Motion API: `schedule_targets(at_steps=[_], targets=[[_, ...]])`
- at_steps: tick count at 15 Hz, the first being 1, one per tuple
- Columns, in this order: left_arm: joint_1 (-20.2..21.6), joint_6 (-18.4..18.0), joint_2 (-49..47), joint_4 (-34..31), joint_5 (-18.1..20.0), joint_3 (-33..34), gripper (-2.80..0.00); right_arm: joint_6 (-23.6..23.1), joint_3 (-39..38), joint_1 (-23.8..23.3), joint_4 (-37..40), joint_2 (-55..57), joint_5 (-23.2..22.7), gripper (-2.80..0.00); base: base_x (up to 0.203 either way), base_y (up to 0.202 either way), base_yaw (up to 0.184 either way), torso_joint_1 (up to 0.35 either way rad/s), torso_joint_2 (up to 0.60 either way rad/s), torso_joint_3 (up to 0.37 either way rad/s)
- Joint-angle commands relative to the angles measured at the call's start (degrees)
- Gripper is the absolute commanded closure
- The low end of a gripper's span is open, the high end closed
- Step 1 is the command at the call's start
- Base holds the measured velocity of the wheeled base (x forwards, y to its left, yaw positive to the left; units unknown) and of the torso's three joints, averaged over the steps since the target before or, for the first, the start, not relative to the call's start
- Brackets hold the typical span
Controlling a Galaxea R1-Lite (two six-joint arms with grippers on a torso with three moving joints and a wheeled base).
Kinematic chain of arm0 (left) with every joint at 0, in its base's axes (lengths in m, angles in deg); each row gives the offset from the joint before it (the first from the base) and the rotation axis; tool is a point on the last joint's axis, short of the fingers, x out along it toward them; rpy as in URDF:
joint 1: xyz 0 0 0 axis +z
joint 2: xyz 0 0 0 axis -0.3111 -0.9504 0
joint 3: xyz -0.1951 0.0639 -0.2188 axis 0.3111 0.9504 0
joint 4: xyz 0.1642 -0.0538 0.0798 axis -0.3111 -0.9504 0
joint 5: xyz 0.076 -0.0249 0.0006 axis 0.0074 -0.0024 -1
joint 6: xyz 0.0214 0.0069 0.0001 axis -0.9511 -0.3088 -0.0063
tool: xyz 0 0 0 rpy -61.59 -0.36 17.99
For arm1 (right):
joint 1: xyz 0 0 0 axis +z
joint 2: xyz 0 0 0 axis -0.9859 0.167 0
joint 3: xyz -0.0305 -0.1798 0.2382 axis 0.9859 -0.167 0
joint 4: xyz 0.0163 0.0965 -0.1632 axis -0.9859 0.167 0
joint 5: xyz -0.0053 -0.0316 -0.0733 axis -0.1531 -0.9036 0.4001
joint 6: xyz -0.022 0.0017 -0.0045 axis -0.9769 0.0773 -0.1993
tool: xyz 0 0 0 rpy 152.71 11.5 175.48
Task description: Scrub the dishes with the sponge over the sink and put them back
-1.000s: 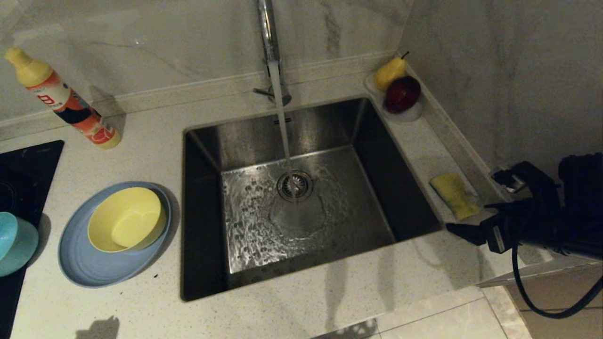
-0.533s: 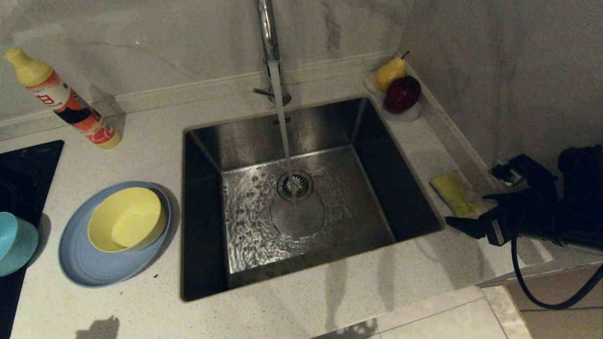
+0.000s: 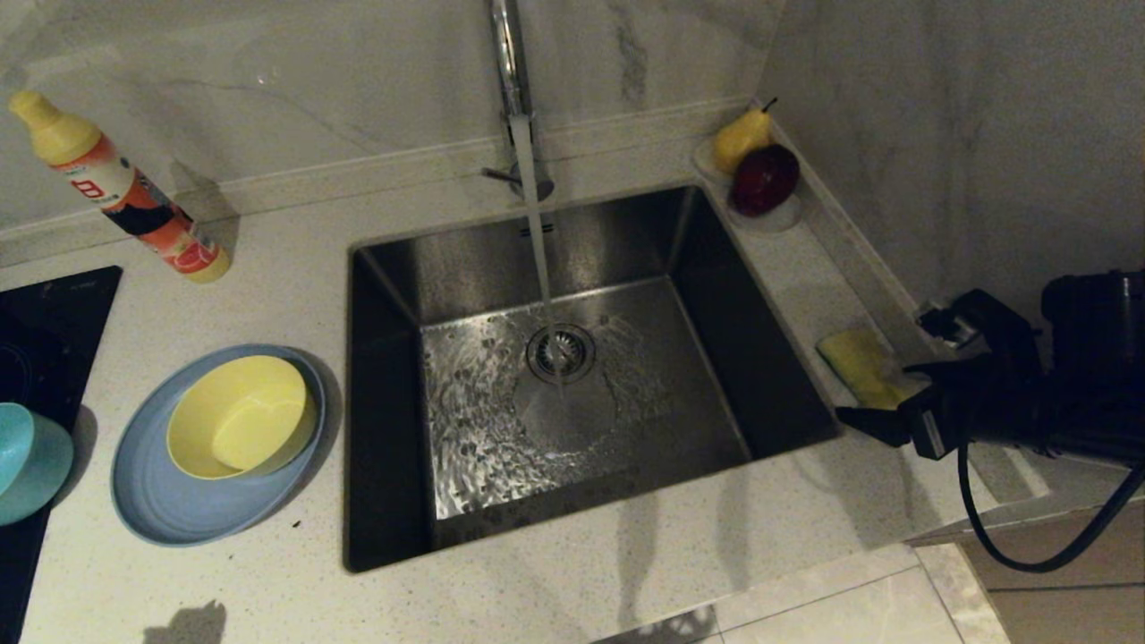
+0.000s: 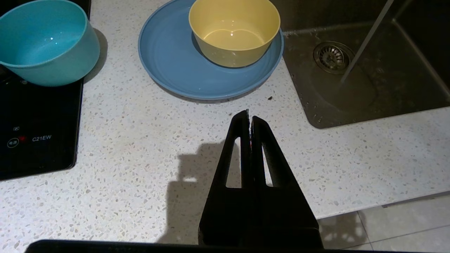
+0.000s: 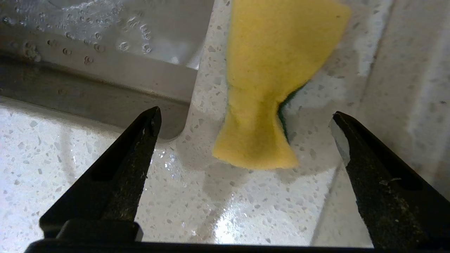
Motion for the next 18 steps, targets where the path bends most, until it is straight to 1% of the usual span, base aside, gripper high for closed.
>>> schedule_targets(at_steps=[1,5,6,10,18], targets=[[0.01,0.05,-0.09,0.14,-0.03,2.29,0.00,-0.09,0.24,0.16,-0.15,0.80,-0.01,-2.80,0.000,0.000,0.000,0.000,0.00,0.000],[0.01,0.05,-0.09,0.05,-0.03,2.29,0.00,-0.18,1.51,0.16,0.02,1.33,-0.01,-2.80,0.000,0.000,0.000,0.000,0.00,0.000],[0.01,0.05,-0.09,0.05,-0.03,2.29,0.00,-0.18,1.49,0.24,0.07,1.28,-0.01,0.00,0.000,0.000,0.000,0.000,0.00,0.000],[0.01,0.05,-0.09,0.05,-0.03,2.29,0.00,-0.09,0.58,0.38,0.03,1.60,-0.01,0.00,0.000,0.000,0.000,0.000,0.00,0.000],[0.01,0.05,-0.09,0.05,-0.03,2.29,0.00,-0.04,1.11,0.51,0.55,0.83,-0.01,0.00,0.000,0.000,0.000,0.000,0.00,0.000]])
